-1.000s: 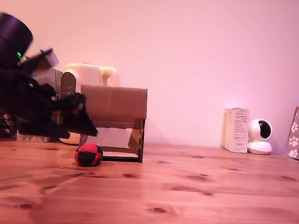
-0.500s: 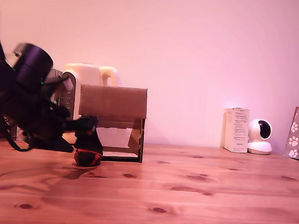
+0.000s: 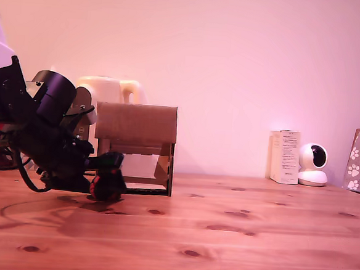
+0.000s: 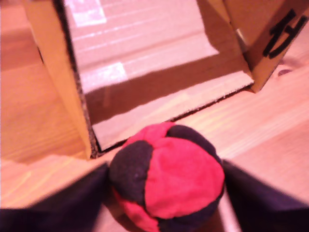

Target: Drop the footbag into the cardboard dice tower

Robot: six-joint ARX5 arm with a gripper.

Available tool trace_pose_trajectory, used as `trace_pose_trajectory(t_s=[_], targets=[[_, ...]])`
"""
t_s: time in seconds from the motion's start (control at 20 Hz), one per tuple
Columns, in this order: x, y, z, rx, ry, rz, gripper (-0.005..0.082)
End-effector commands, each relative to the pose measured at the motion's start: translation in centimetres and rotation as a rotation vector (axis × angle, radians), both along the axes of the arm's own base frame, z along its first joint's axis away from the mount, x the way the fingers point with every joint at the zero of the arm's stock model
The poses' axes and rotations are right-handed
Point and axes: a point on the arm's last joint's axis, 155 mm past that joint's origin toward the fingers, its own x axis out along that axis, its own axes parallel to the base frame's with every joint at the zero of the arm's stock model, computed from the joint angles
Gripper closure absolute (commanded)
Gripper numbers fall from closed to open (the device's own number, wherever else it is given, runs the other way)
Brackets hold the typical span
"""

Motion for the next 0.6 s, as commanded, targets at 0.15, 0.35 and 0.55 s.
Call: trace_pose_trajectory(t_s=[0.15,0.35,0.55], targets=[[-0.6,-0.1,0.7,0.0,0.027,-0.005,0.0748],[-2.3,-0.1,3.9,-0.007,0.062,-0.028,0.0748],[-4.5,-0.2,7.4,-0.026,0.091,-0.059,0.0748]])
